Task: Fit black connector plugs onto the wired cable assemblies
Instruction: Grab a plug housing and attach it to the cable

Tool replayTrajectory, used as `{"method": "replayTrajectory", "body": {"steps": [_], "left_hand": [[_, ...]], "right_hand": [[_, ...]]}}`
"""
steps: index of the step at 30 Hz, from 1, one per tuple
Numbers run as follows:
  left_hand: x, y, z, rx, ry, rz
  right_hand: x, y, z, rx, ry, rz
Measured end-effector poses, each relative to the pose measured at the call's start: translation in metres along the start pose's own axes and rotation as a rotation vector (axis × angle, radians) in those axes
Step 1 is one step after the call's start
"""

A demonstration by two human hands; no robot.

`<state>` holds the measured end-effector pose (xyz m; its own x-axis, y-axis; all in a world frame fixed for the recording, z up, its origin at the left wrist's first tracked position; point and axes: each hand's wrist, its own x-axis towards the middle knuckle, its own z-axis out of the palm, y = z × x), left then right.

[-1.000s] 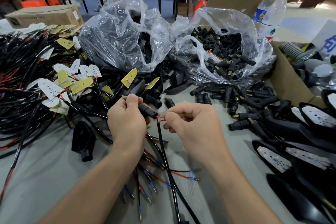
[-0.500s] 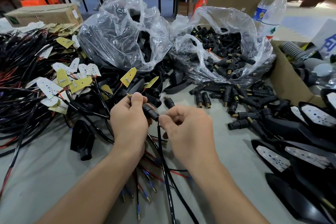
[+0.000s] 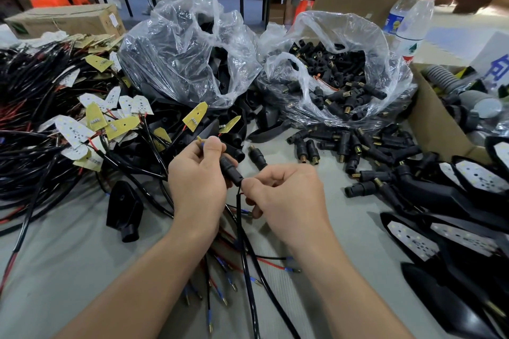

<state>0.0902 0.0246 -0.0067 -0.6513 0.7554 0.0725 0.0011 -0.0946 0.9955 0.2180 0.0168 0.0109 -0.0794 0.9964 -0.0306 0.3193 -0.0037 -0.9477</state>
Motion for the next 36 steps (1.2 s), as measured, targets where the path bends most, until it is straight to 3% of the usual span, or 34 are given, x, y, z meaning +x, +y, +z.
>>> {"method": "replayTrajectory", "body": {"steps": [4, 9, 12, 17, 20, 25, 30, 36], "left_hand": [[0.002, 0.001, -0.001, -0.037, 0.009, -0.034], [0.006, 0.002, -0.002, -0.097, 0.051, -0.095], [0.005, 0.004, -0.001, -0.103, 0.041, -0.095], [0.000, 0.007, -0.001, -0.107, -0.002, -0.034], [-0.001, 0.009, 0.000, -0.152, -0.019, -0.079], [-0.001, 0.012, -0.003, -0.275, -0.105, -0.215], [0.003, 0.017, -0.005, -0.417, -0.192, -0.325], [0.001, 0.022, -0.003, -0.495, -0.209, -0.408]], "right_hand": [[-0.004, -0.001, 0.008, 0.021, 0.017, -0.025], [0.000, -0.001, 0.001, 0.480, -0.224, 0.095], [0.001, 0.000, 0.005, 0.433, -0.195, 0.077], [-0.002, 0.004, 0.013, 0.159, -0.005, -0.007], [-0.002, 0.003, 0.015, 0.188, 0.060, -0.010], [0.002, 0.001, 0.010, 0.592, -0.079, 0.113], [0.004, 0.003, 0.009, 0.519, -0.263, 0.167], [0.005, 0.000, 0.002, 0.707, -0.498, 0.321]]}}
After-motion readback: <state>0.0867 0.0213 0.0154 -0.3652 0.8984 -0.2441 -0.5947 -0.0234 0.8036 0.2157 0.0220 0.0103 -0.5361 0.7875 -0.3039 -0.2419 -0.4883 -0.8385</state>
